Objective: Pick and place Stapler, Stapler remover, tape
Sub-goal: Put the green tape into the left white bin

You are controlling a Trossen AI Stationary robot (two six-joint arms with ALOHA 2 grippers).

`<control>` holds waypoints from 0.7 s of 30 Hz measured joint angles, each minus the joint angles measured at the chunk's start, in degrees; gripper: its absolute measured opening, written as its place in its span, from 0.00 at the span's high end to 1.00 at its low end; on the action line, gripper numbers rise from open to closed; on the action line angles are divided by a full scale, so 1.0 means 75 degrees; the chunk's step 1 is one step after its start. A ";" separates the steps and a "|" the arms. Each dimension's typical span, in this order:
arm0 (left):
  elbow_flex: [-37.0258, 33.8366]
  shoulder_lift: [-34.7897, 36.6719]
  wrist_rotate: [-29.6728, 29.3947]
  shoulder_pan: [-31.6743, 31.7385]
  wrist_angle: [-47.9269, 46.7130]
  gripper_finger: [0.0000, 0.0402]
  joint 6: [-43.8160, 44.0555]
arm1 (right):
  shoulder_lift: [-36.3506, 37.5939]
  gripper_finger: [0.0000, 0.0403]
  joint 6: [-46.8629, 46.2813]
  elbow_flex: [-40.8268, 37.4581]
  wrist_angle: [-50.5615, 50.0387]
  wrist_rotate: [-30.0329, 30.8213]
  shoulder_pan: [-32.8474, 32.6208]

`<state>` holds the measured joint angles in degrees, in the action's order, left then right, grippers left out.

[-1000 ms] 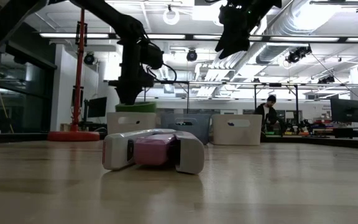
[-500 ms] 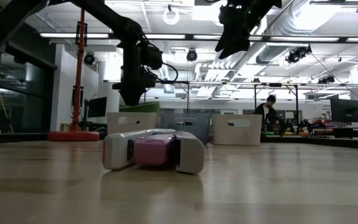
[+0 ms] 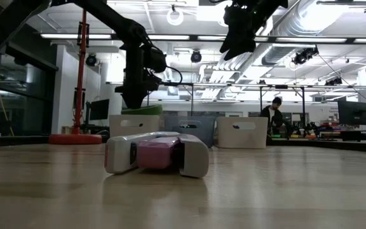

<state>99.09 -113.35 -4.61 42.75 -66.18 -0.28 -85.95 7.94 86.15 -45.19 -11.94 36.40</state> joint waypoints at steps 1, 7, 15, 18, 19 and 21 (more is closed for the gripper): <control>0.0000 -0.0044 0.0017 -0.0001 -0.0035 0.80 -0.0001 | 0.0000 0.34 0.0000 0.0000 0.0000 0.0001 0.0001; -0.0006 -0.0272 0.0027 -0.0082 -0.0003 0.80 -0.0073 | 0.0000 0.34 0.0000 0.0000 0.0000 0.0001 -0.0001; -0.0006 -0.0273 -0.0045 -0.0103 -0.0217 0.77 -0.0095 | 0.0000 0.34 -0.0055 0.0000 0.0000 0.0003 0.0001; -0.0012 -0.0273 -0.0026 -0.0103 -0.0166 0.76 -0.0133 | 0.0000 0.34 -0.0058 -0.0002 0.0000 0.0003 -0.0002; -0.0009 -0.0273 -0.0015 -0.0104 -0.0123 0.76 -0.0133 | 0.0000 0.34 -0.0058 -0.0001 0.0000 0.0003 -0.0001; -0.0010 -0.0273 0.0002 -0.0103 -0.0171 0.76 -0.0133 | 0.0000 0.34 -0.0058 -0.0003 0.0000 0.0003 0.0001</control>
<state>99.01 -115.39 -4.60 41.98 -67.46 -1.28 -85.95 7.51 86.13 -45.19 -11.92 36.40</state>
